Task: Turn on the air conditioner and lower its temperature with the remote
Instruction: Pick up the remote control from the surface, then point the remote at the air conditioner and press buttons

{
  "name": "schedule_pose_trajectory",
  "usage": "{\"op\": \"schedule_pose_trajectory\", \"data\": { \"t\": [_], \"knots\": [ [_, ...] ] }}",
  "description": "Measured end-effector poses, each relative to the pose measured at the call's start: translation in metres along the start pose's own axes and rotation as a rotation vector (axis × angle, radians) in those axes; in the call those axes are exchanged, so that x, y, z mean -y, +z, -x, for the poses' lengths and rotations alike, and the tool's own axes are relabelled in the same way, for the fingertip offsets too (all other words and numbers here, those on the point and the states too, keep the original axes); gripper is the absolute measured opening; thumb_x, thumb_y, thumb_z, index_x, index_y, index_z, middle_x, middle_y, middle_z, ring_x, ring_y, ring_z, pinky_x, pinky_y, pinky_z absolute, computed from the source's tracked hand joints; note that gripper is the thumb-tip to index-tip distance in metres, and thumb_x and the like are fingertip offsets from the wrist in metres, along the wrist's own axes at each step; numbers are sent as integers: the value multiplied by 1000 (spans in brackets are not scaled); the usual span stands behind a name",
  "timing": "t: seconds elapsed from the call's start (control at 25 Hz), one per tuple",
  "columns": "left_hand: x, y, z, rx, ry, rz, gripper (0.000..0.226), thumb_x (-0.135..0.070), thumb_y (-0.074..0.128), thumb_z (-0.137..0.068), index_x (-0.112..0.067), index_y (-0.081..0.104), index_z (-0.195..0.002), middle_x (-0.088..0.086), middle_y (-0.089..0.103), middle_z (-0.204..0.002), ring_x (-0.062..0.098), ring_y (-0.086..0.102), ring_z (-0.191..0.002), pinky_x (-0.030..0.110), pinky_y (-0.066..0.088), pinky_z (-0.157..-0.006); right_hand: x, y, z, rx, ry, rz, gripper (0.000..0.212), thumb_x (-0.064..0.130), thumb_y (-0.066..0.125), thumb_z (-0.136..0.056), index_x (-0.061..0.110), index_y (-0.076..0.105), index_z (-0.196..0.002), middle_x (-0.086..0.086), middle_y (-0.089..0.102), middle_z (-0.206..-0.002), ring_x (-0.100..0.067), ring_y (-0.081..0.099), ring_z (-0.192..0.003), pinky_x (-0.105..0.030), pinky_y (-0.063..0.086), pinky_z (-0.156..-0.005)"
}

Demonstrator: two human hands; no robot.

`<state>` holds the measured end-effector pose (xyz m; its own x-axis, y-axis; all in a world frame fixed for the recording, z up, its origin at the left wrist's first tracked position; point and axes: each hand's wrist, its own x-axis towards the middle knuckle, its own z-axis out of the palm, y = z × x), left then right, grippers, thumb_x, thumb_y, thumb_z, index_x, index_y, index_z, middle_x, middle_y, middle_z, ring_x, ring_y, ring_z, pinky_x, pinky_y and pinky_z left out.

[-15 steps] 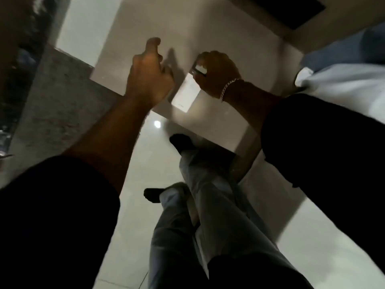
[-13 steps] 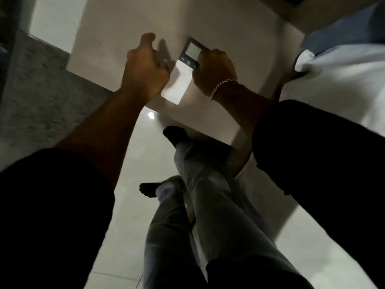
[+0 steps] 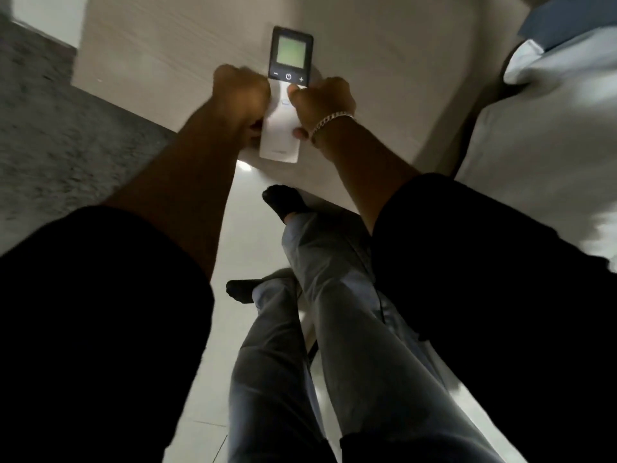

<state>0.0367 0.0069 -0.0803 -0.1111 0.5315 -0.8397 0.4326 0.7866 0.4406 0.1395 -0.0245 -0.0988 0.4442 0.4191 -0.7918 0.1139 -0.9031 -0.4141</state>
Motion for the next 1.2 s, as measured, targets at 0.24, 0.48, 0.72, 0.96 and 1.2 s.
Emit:
{"op": "schedule_pose_trajectory", "data": {
  "t": [0.24,0.48,0.72,0.96,1.2],
  "knots": [
    [23,-68,57,-43,-51,185,17,-6,54,-88,-10,67,-78,9,66,-75,21,63,-63,26,53,-46,25,9,73,238,-274,273,33,32,64,-84,17,52,-57,-14,68,-75,-34,71,-78,-43,61,-71],
    [34,-187,169,-254,129,447,27,3,50,-89,-14,60,-71,9,65,-78,19,63,-66,25,57,-50,92,40,206,360,-593,299,26,29,73,-77,7,74,-90,-16,75,-98,-30,71,-89,-47,58,-80],
    [21,-326,305,-498,374,559,15,3,55,-89,1,69,-87,7,66,-70,5,63,-47,19,54,-45,179,69,376,501,-903,247,25,26,72,-78,10,73,-97,-11,76,-101,-18,71,-76,-36,61,-69],
    [-21,-451,453,-769,649,542,26,5,57,-85,-10,62,-64,4,61,-59,-1,55,-34,13,43,-36,280,61,557,588,-1234,113,13,26,75,-75,19,73,-86,-2,76,-88,-2,65,-63,-17,50,-50],
    [-50,-528,605,-1008,894,560,24,7,56,-85,-9,59,-66,7,61,-66,14,57,-53,29,57,-57,339,24,726,763,-1478,-47,17,16,76,-74,18,67,-87,-2,71,-86,-12,66,-68,-29,55,-49]
  ]
}}
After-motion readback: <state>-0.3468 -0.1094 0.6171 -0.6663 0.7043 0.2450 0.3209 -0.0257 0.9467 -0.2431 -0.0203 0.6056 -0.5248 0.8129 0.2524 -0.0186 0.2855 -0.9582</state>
